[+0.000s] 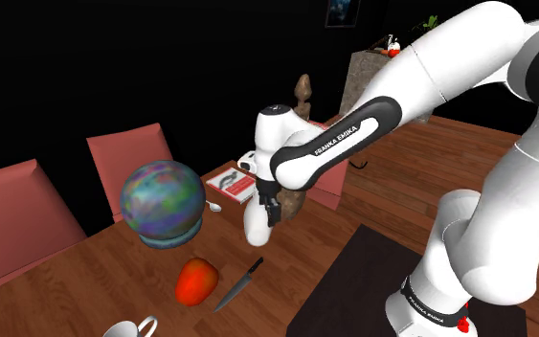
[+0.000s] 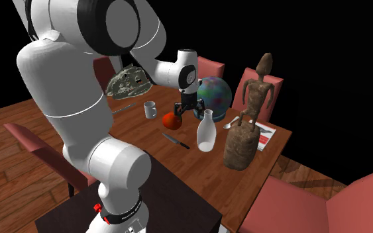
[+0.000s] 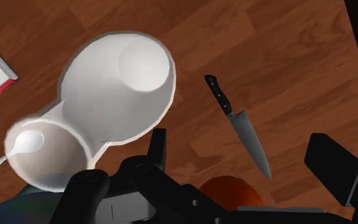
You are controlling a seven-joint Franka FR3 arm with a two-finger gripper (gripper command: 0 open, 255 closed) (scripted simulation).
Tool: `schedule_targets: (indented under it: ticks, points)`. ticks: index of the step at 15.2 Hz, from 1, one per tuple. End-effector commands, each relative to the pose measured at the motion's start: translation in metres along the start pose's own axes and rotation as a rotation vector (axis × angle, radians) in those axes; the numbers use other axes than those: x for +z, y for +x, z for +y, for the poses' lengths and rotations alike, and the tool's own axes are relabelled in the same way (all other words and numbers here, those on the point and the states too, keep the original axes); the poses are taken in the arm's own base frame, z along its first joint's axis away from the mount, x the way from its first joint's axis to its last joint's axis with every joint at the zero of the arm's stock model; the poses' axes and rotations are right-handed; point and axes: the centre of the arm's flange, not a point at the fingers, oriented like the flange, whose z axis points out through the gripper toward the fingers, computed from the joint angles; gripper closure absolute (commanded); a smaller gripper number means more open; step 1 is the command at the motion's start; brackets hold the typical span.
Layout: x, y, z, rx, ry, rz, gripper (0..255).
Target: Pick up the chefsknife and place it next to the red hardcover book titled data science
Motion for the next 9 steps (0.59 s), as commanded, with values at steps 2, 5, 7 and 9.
schedule_targets:
  ticks: [2, 5, 7, 9]
  points:
    - [0.033, 0.024, -0.010, -0.103, 0.006, -0.002, 0]
    - [0.065, 0.044, -0.020, -0.204, 0.013, -0.004, 0]
    - [0.087, 0.057, -0.029, -0.271, 0.017, -0.006, 0]
    - [0.108, 0.069, -0.038, -0.338, 0.022, -0.008, 0]
